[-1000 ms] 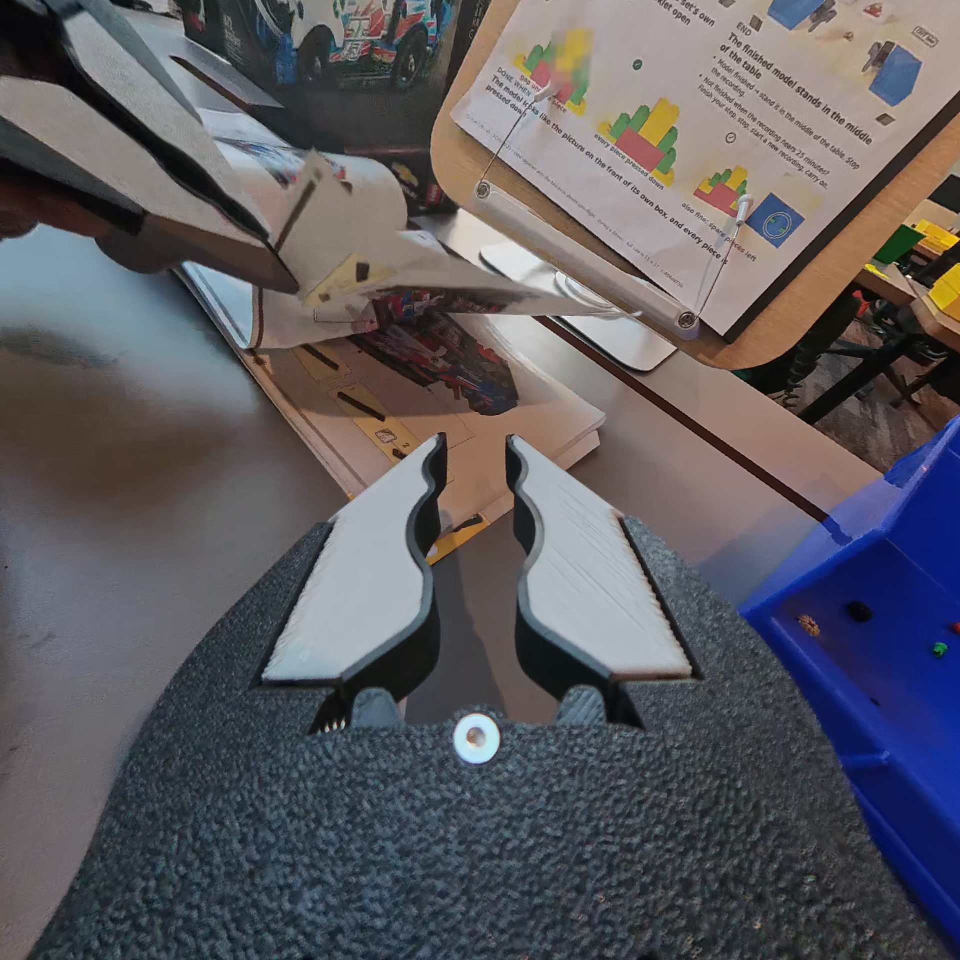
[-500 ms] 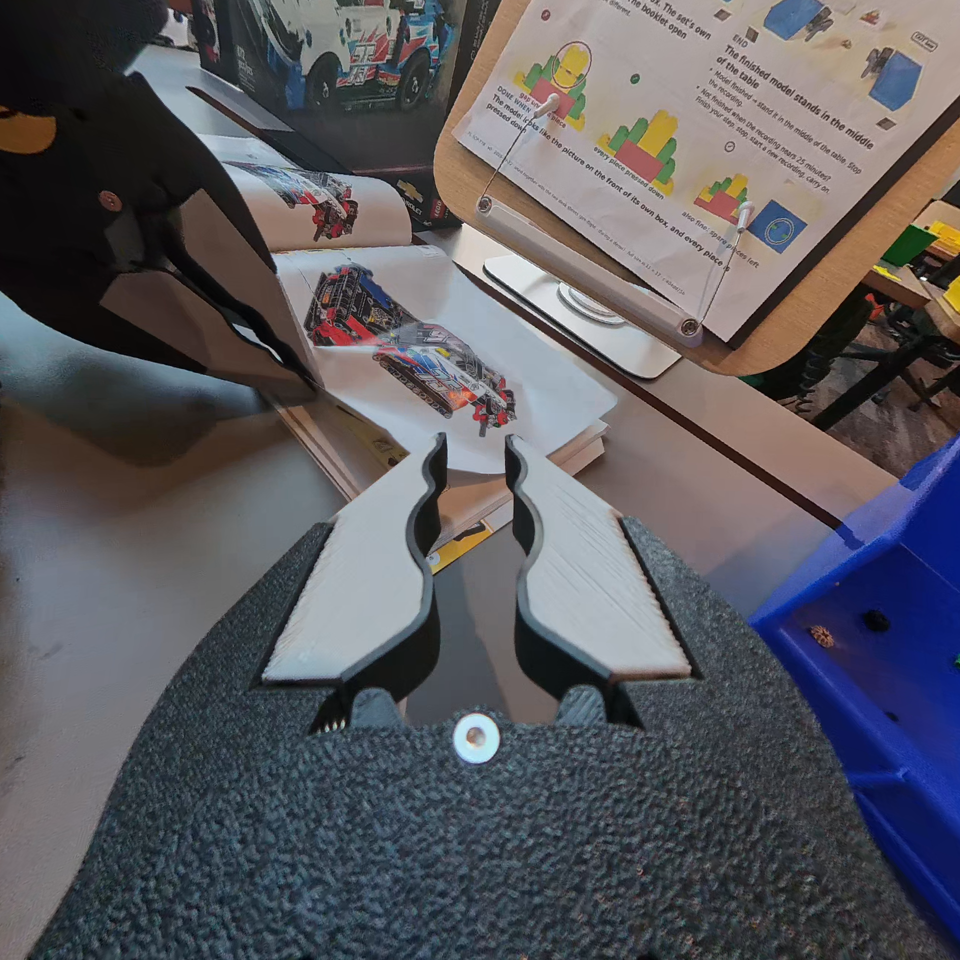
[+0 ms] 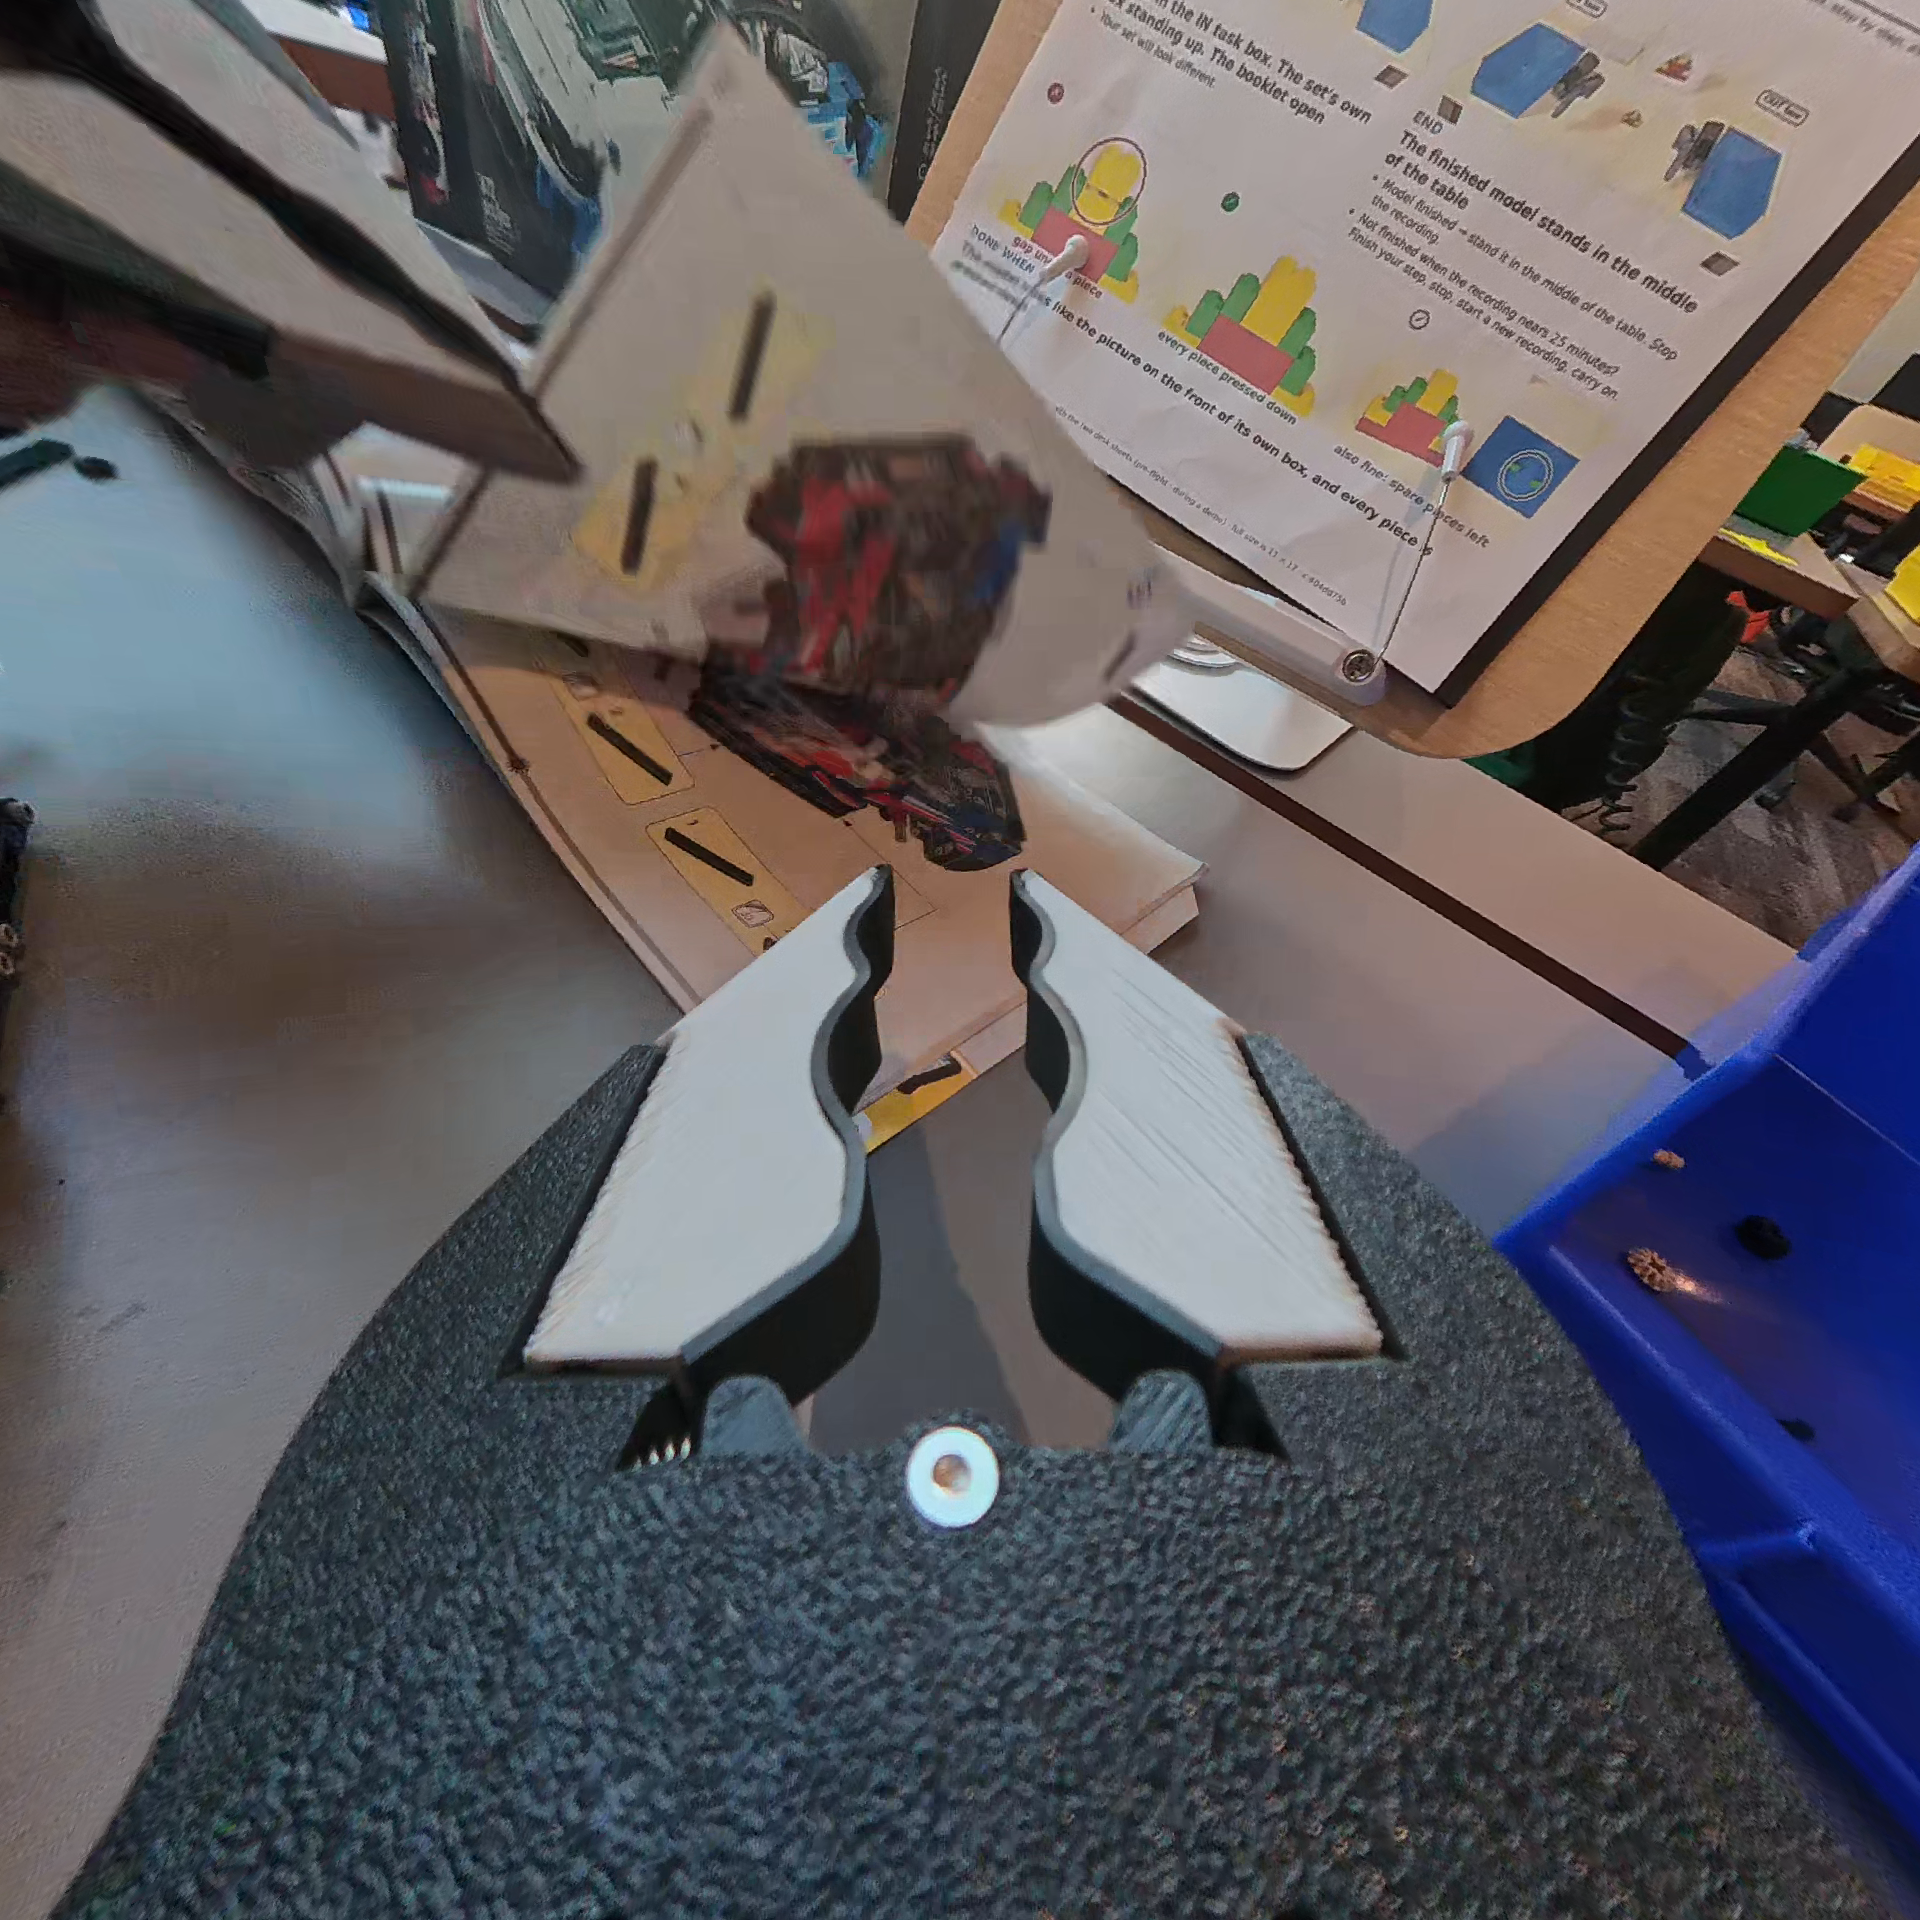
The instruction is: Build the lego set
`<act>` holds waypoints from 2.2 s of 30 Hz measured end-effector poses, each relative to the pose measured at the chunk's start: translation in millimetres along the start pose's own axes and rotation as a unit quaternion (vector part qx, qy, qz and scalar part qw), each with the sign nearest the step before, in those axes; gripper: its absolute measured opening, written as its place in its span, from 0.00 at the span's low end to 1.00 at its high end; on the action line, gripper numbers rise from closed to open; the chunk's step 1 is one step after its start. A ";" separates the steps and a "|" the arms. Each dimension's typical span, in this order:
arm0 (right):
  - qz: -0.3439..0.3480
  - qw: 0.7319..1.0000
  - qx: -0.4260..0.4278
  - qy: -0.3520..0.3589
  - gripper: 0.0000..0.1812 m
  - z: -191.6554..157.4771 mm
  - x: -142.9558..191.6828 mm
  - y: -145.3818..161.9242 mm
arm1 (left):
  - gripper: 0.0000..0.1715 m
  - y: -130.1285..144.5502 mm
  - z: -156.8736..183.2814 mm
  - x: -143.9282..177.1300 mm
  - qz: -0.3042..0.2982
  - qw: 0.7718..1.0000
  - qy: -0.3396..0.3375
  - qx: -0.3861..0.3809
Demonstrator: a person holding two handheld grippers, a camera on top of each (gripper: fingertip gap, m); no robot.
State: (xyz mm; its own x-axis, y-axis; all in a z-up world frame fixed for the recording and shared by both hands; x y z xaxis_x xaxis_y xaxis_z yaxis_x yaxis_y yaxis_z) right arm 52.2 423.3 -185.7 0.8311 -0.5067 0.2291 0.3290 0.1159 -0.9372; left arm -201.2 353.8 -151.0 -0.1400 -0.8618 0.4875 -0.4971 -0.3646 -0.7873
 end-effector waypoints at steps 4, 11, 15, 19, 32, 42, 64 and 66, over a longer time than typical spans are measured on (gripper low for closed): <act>-0.001 1.000 0.000 -0.001 0.11 -0.6 -0.3 -0.1 | 0.00 45.0 -69.3 59.4 0.042 0.982 -0.106 0.151; -0.051 0.992 -0.036 -0.113 0.05 -18.3 -37.4 -38.8 | 0.00 151.1 -106.8 87.9 -0.068 0.922 -0.066 0.376; -0.111 0.974 -0.011 -0.197 0.11 -39.0 -98.7 -84.2 | 0.08 167.2 -100.5 97.8 -0.076 0.907 -0.043 0.411; -0.150 0.952 -0.005 -0.267 0.12 -65.8 -164.9 -121.8 | 0.15 169.9 -100.8 121.1 -0.047 0.905 -0.048 0.420; -0.361 0.873 0.138 -0.299 0.03 -167.4 -291.9 -112.9 | 0.18 163.5 -117.5 166.4 -0.004 0.956 -0.086 0.279; -0.336 0.879 0.126 -0.314 0.07 -162.5 -284.9 -122.9 | 0.17 175.2 -126.2 181.1 0.003 0.959 -0.072 0.274; -0.145 0.980 -0.132 0.014 0.18 -14.9 33.1 -7.7 | 0.18 194.0 -122.8 175.1 0.060 0.953 -0.090 0.284; -0.115 0.983 -0.135 0.051 0.18 -13.4 50.7 1.6 | 0.18 195.9 -123.3 174.0 0.065 0.951 -0.081 0.293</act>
State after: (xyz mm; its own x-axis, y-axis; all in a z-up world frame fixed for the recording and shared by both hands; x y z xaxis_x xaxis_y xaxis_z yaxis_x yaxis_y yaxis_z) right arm 88.9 386.4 -179.1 0.6945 -0.5783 0.4281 0.3608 -0.2348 -0.9026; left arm -428.6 175.9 -173.8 -0.0110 -0.9390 0.3437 0.0836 -0.3434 -0.9355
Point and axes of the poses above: each gripper's, where its closed fingertips meet, x back along the fingers, y out of its underside, z = x × y across the jaws, the point moved 10 cm from there along x, back along the fingers
